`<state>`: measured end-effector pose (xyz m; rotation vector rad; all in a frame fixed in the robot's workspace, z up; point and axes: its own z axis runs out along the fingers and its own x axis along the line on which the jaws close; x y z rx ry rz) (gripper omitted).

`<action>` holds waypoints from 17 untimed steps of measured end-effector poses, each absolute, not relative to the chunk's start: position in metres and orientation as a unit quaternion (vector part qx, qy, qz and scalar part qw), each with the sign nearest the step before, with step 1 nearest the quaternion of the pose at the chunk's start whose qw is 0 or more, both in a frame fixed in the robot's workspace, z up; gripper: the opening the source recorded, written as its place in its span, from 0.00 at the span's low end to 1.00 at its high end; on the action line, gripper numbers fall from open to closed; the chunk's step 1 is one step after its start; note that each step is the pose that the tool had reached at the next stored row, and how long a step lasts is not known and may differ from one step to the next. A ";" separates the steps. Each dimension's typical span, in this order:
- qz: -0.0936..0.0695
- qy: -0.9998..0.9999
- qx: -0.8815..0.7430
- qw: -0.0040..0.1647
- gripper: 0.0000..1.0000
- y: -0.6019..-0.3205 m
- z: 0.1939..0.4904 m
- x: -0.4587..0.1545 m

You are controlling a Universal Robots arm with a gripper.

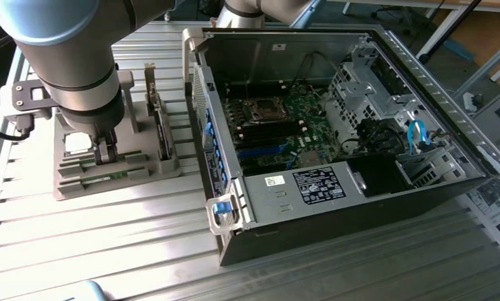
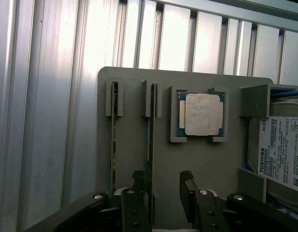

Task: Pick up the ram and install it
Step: 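Pick up the ram and move it above insertion slot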

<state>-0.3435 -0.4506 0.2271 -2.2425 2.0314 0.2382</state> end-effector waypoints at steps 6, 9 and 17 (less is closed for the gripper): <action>0.055 0.671 -0.739 0.027 0.42 -0.451 0.227 -0.344; 0.046 0.671 -0.740 0.017 0.42 -0.451 0.227 -0.344; 0.032 0.672 -0.740 0.002 0.42 -0.452 0.226 -0.344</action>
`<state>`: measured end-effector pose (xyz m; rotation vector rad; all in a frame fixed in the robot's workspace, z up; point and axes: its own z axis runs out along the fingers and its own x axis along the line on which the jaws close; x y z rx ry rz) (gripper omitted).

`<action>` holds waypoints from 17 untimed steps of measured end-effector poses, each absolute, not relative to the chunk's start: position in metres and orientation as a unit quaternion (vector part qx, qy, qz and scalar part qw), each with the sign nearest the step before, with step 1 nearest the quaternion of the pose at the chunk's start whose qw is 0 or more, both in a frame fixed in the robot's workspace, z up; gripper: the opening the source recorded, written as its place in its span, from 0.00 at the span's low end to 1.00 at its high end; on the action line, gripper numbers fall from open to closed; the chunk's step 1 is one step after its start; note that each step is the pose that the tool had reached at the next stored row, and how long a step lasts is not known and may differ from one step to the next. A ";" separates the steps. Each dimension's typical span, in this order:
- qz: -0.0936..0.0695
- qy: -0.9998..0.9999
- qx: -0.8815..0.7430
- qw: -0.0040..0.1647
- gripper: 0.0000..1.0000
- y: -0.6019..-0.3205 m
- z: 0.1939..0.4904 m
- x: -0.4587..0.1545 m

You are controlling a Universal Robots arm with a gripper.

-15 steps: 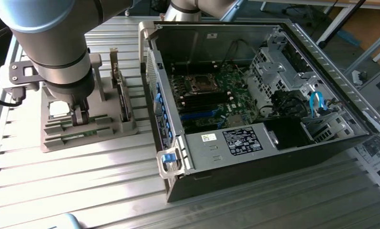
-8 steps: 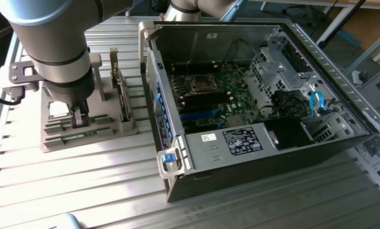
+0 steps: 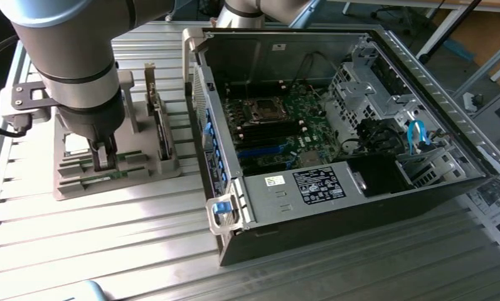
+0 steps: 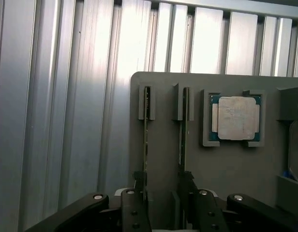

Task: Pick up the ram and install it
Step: 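Pick up the ram and move it above insertion slot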

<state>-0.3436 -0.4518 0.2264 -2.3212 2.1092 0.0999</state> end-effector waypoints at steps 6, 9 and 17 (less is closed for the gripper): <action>0.032 0.672 -0.740 0.002 0.42 -0.454 0.225 -0.344; 0.032 0.672 -0.740 0.002 0.42 -0.455 0.224 -0.344; 0.032 0.672 -0.740 0.002 0.42 -0.457 0.221 -0.344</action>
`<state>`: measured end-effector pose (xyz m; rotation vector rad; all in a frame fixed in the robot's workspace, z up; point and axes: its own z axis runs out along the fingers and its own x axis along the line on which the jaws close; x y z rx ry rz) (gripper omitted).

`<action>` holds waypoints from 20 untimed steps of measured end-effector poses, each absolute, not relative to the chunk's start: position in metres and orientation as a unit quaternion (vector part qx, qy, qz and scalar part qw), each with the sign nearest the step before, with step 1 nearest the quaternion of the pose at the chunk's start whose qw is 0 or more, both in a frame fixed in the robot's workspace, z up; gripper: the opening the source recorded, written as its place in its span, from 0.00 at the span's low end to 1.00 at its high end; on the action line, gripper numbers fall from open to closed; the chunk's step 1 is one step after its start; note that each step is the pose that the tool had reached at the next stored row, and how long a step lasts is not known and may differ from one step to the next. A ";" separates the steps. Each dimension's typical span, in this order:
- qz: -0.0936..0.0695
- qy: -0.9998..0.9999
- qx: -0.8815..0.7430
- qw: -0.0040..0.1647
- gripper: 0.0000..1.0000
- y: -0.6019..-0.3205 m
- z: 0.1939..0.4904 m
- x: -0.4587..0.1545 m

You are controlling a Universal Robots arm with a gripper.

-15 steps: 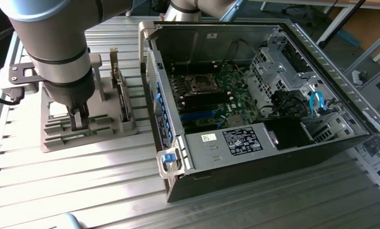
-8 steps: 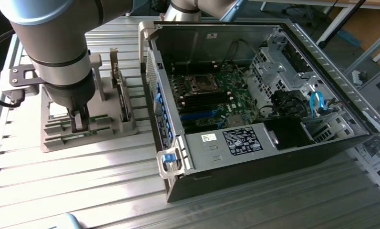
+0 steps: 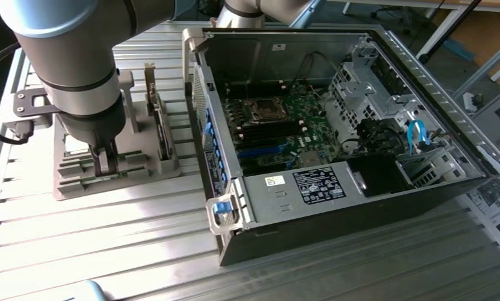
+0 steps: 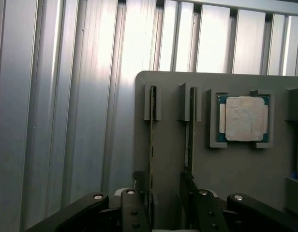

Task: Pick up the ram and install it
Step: 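Pick up the ram and move it above insertion slot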

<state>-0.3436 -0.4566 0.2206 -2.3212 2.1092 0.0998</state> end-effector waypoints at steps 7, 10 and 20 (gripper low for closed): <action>0.032 0.672 -0.740 0.002 0.42 -0.457 0.218 -0.344; 0.032 0.672 -0.740 0.002 0.42 -0.458 0.217 -0.344; 0.032 0.672 -0.740 0.002 0.42 -0.458 0.215 -0.344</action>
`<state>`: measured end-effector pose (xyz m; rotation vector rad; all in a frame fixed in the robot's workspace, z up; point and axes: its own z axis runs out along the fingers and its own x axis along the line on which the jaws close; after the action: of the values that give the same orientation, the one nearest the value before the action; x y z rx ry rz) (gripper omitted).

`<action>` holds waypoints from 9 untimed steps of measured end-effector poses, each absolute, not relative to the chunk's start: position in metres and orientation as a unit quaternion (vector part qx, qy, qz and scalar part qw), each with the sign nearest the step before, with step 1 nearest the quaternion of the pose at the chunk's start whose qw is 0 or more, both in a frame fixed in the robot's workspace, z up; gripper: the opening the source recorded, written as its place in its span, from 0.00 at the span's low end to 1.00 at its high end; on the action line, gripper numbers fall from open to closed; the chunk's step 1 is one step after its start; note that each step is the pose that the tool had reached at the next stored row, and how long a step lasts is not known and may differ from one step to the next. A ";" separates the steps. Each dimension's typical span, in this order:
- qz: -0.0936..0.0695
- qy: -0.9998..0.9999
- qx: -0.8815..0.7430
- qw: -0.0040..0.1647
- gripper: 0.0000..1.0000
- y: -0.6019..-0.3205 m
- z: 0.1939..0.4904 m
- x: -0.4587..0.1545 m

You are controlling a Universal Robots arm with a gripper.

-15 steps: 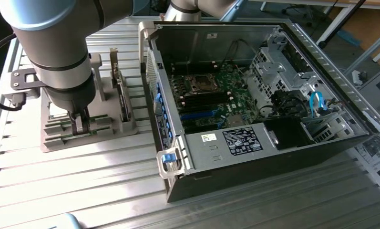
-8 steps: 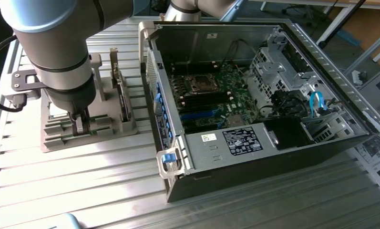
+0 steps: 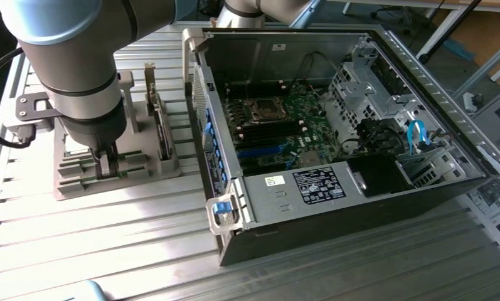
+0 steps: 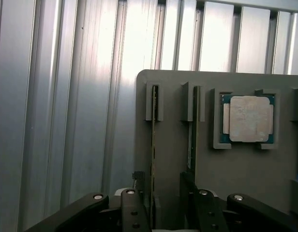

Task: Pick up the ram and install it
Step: 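Pick up the ram and move it above insertion slot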

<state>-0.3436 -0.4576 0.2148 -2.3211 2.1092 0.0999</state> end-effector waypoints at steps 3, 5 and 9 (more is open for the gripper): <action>0.032 0.672 -0.740 0.002 0.42 -0.458 0.213 -0.344; 0.032 0.672 -0.740 0.002 0.42 -0.458 0.212 -0.344; 0.032 0.672 -0.740 0.002 0.42 -0.458 0.210 -0.345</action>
<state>-0.3447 -0.4579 0.2097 -2.3211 2.1091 0.0998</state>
